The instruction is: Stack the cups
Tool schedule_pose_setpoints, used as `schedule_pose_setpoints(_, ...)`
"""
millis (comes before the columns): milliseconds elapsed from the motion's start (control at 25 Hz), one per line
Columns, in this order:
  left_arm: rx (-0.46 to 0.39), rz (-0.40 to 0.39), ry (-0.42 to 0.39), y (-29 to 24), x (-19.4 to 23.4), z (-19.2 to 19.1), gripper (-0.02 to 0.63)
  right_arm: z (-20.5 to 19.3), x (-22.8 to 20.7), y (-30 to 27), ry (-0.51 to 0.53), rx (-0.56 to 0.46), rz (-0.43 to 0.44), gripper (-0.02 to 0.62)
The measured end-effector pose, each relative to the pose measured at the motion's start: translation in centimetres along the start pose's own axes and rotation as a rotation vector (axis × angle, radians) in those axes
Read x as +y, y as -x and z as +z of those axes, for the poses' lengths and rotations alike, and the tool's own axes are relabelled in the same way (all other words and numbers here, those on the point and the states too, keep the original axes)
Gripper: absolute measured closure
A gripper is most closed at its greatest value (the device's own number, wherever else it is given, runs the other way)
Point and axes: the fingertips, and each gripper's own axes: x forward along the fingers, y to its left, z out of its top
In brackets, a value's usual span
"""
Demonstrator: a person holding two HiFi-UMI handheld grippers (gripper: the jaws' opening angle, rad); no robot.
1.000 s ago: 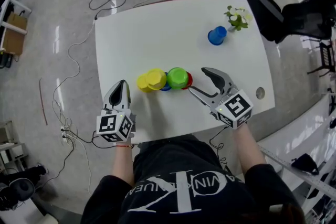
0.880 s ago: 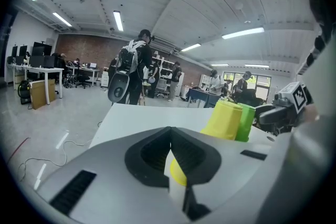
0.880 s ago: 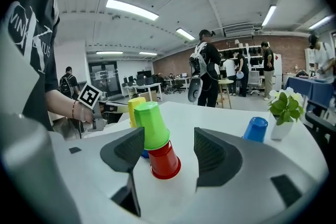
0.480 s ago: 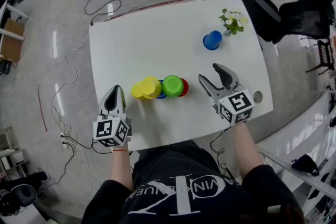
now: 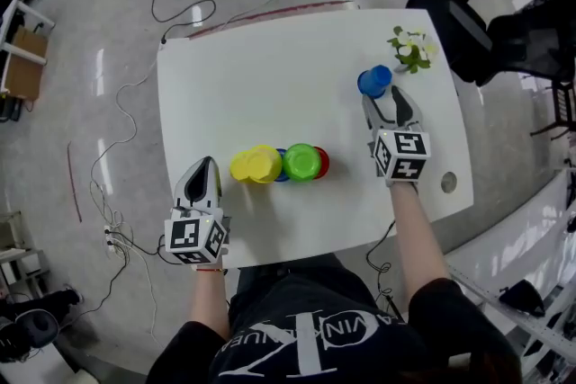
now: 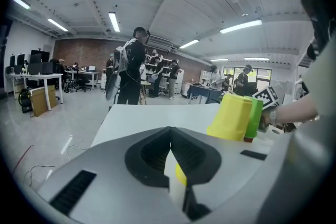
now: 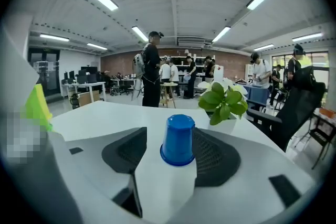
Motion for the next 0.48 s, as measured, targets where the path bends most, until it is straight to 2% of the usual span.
schedule_pose_setpoints(480,0.003,0.011,0.014,1.3,0.4,-0.7,0.603,-0.9,-2.2,-5.3,-0.077,0.043,-0.045,0.313)
